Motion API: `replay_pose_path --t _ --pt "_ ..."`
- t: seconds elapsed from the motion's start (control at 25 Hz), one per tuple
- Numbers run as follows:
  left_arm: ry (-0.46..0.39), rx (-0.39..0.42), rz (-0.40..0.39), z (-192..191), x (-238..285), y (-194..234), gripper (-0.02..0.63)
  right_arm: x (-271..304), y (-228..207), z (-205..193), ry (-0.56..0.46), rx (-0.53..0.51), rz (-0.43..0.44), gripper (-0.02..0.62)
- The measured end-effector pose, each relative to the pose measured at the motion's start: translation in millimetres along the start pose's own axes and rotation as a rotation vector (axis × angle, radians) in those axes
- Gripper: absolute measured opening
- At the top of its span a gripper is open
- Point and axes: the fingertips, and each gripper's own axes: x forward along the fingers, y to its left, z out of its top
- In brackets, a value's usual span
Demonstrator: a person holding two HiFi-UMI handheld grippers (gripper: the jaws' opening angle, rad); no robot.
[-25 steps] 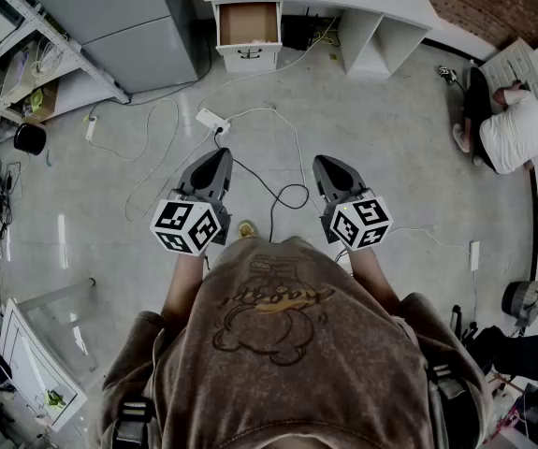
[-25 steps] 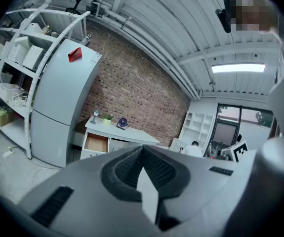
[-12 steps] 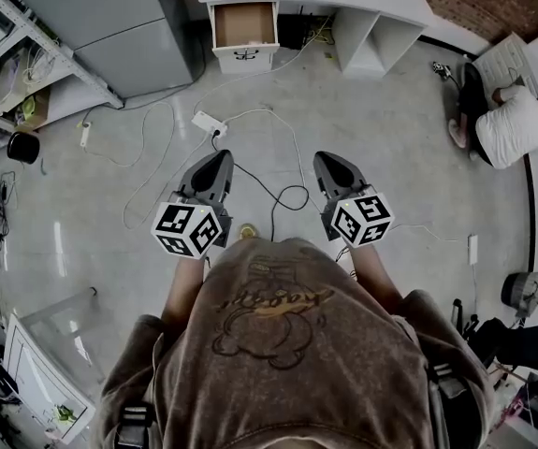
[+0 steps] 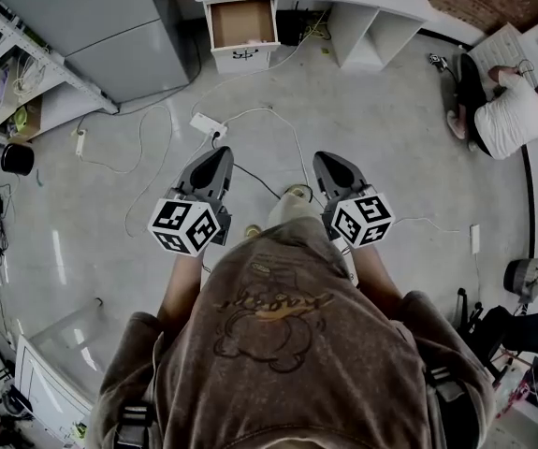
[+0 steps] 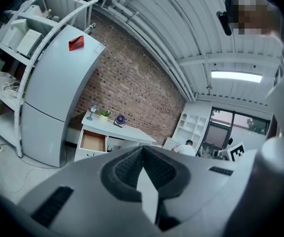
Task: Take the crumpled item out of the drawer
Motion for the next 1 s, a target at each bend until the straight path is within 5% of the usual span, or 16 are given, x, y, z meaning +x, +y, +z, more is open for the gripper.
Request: replay_pose_path --t 0.28,1.0 --pt "0.007 0.016 0.0 -1 24 22 0.006 25 -26 -3 0.007 0.002 -0.03 -0.005" --pt "0.013 0.005 0.094 47 147 94 0.006 163 -107 56 0.034 -0.004 0.074 -0.003"
